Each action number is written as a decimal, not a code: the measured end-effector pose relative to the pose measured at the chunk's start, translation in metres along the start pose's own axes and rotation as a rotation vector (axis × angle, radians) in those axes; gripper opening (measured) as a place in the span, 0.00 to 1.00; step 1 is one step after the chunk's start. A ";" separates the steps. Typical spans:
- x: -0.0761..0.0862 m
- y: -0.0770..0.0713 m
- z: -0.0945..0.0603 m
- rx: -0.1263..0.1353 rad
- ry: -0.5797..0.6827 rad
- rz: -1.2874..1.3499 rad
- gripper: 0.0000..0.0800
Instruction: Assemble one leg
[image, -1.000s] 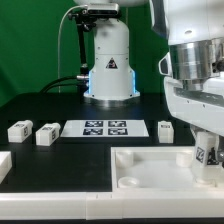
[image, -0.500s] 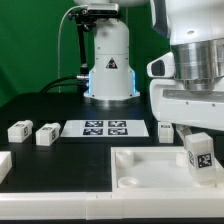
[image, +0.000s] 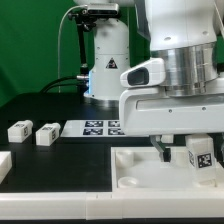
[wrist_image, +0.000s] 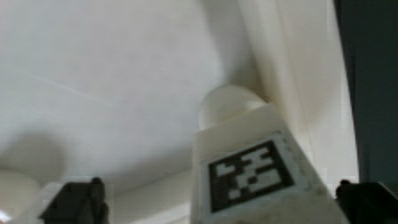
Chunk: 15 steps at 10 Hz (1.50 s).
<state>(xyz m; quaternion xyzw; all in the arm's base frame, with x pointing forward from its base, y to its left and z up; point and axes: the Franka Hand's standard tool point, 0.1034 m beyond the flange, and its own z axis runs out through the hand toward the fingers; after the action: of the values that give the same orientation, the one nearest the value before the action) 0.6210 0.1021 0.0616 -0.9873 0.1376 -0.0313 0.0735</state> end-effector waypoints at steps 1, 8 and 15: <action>-0.002 -0.003 -0.001 0.001 -0.001 -0.095 0.81; -0.005 -0.016 -0.006 -0.030 0.007 -0.561 0.80; -0.006 -0.015 -0.005 -0.009 0.036 -0.179 0.36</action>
Offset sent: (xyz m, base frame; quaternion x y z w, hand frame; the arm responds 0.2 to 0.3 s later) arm -0.0046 0.0183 0.0102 -0.0112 -0.0133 -0.3378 0.9411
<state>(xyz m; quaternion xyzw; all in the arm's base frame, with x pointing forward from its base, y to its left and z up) 0.6190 0.1173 0.0684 -0.9952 0.0504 -0.0546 0.0633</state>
